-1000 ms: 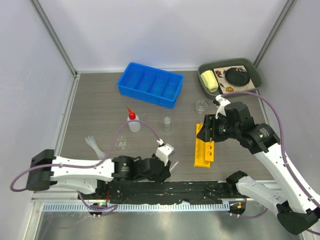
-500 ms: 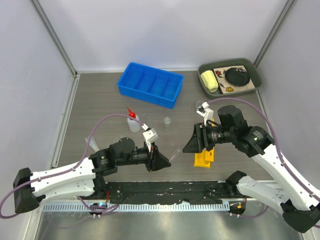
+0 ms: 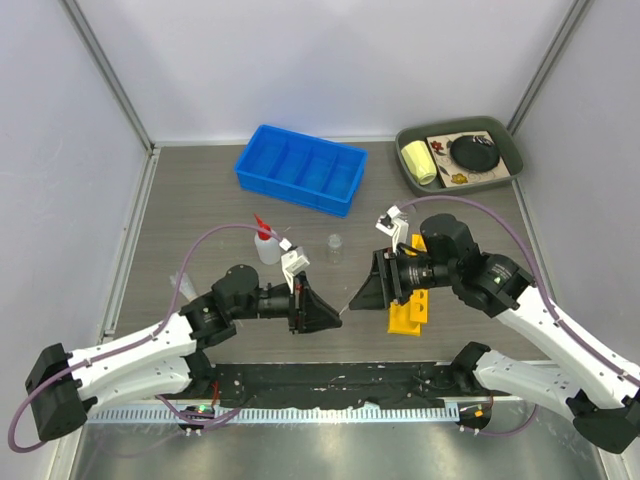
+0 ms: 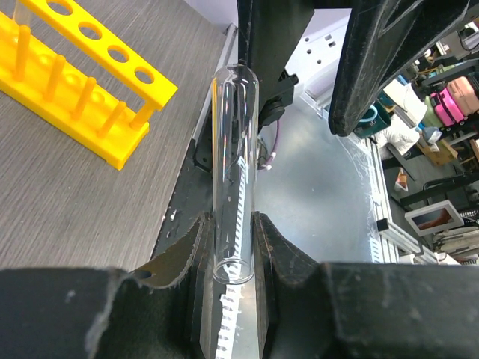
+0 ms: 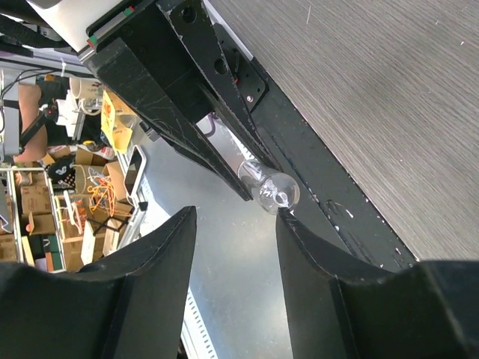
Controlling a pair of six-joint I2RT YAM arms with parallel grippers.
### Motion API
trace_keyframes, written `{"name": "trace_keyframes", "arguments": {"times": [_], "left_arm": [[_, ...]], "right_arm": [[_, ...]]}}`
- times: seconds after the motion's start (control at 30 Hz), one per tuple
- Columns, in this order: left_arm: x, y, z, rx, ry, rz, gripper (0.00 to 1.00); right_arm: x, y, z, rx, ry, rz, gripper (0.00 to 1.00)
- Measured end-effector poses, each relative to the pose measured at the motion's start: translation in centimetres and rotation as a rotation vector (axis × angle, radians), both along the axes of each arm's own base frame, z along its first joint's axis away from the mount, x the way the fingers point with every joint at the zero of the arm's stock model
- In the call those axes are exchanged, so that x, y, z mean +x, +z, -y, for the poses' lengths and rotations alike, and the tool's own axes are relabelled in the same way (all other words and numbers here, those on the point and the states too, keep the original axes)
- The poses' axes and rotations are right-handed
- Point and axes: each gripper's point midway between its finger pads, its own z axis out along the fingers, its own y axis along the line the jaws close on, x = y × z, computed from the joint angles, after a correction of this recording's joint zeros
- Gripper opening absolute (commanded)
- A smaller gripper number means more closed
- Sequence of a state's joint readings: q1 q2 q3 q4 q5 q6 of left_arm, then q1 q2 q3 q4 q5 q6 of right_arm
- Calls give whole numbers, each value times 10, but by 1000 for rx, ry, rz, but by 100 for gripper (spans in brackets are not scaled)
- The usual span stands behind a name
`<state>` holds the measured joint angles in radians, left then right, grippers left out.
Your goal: Organize the chemistry lab equipment
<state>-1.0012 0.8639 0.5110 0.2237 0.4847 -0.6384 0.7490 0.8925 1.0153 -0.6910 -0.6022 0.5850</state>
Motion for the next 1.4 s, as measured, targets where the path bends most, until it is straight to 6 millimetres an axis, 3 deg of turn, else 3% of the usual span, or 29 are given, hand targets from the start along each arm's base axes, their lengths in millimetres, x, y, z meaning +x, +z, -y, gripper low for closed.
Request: {"name": "trace_keyframes", "arguments": {"times": [0.47,1.03,1.3,1.4], "left_arm": [[-6,19,-11,-111,-46,-15,0],[2,19,-12,-126,-40,-23,0],[6,18,-9,-133,-49,-38,0],[7,18,-9,-133,-48,-37,14]], "right_arm": [[15,0,-10,6,-27,16,50],[18,6,-14,35,-30,33,37],[19,9,-16,45,-33,39,22],[20,9,-16,44,-37,41,19]]}}
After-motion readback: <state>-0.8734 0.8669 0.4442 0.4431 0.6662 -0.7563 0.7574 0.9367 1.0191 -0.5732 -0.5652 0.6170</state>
